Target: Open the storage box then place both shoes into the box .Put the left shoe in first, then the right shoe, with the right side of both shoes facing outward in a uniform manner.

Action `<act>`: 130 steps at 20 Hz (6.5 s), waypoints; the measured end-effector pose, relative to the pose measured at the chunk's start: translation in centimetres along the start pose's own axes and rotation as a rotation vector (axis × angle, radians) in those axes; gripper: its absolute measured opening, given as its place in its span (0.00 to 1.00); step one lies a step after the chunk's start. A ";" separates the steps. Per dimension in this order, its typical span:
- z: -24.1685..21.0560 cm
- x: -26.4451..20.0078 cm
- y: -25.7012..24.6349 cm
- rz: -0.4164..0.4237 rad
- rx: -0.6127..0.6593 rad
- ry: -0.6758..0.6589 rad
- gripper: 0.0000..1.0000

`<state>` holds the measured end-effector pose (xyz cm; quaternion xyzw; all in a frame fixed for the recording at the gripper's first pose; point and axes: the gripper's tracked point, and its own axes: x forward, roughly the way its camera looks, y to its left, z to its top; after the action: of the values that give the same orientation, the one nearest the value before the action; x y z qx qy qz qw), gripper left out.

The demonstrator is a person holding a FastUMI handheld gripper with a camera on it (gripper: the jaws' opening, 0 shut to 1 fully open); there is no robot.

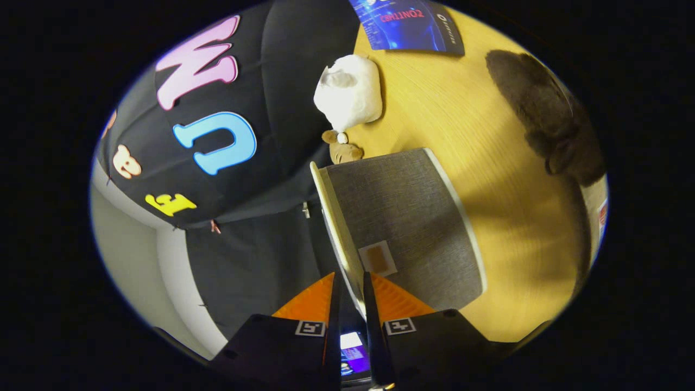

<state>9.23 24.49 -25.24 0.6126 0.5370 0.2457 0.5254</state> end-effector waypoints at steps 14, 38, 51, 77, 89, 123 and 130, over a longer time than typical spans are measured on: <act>-2.7 0.8 4.5 -0.104 -0.127 0.045 0.08; -12.2 20.2 20.0 -0.367 -0.627 0.058 0.08; -13.1 32.7 14.8 -0.546 -0.760 0.030 0.28; 5.2 -9.2 17.2 -0.694 -1.107 -0.711 0.98; 8.6 -21.0 -0.5 -0.987 -0.953 -0.649 0.99; 9.5 -16.6 -16.4 -1.092 -0.712 -0.240 0.05; 9.1 -17.5 -13.0 -1.059 -0.757 -0.317 0.05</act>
<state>6.60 3.30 -35.43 0.0682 0.5584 0.0332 0.8261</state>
